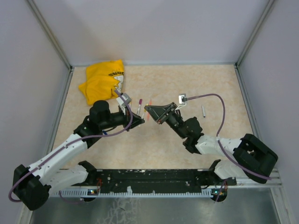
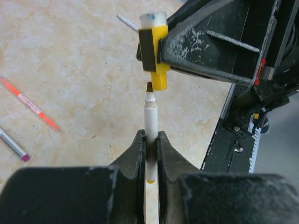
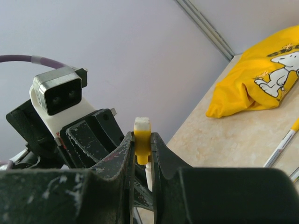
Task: Insert the pens into the pen caps
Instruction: Insert the pen cap onto the pen.
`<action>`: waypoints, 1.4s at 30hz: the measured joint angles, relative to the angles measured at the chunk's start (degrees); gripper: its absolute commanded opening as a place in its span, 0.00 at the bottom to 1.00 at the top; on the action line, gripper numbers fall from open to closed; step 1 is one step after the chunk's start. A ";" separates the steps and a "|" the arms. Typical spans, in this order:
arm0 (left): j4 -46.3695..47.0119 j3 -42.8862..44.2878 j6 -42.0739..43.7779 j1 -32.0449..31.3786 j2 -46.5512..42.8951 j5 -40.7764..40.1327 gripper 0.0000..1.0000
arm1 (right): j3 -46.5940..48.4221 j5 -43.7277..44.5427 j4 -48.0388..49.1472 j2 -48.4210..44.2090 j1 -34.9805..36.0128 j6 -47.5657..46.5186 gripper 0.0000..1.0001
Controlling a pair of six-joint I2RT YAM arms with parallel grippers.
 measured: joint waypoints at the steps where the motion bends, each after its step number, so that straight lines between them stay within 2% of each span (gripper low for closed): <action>1: 0.00 0.00 0.02 -0.02 0.00 0.02 0.00 | 0.28 0.44 -0.59 -0.46 0.00 -0.50 0.00; 14: 0.04 0.00 0.02 -0.02 0.00 0.07 0.00 | 1.31 3.10 -5.60 -3.19 0.00 -3.87 0.00; 42: 0.02 0.00 0.15 -0.02 -0.11 -0.20 0.00 | 2.03 -0.17 -4.22 -1.53 0.00 -3.26 0.00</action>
